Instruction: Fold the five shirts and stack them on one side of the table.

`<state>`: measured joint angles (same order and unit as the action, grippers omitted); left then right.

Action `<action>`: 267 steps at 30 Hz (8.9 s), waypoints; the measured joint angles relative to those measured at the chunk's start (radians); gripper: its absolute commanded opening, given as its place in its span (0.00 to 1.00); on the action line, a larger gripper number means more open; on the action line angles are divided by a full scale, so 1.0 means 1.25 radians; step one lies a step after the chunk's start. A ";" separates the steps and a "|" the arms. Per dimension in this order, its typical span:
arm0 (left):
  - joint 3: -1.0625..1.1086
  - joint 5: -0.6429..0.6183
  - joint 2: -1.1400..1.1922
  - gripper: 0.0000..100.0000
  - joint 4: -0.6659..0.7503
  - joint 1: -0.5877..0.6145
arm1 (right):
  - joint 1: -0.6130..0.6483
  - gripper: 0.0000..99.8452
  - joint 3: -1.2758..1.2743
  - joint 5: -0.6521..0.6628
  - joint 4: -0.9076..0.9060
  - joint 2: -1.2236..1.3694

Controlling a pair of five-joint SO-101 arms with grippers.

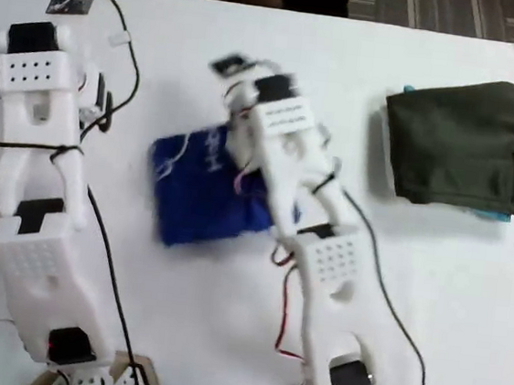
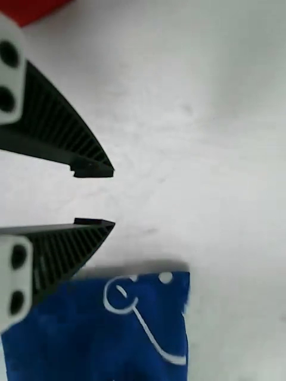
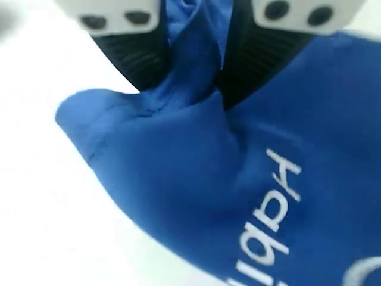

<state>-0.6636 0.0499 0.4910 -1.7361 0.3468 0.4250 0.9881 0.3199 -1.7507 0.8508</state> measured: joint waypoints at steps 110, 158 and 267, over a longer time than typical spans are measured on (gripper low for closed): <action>0.000 0.162 -0.001 0.14 -0.023 0.203 | -0.740 0.08 0.458 0.282 0.180 0.184; -0.002 0.479 0.301 0.27 0.444 0.863 | -0.135 0.02 -1.031 0.182 0.004 -1.145; 0.360 0.056 -0.230 0.03 0.034 0.017 | -0.203 0.02 -1.979 0.066 0.781 -1.475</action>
<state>-0.2140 0.1204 0.2041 -1.6932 0.3682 0.1718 -1.4853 0.4028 -0.7748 -0.9935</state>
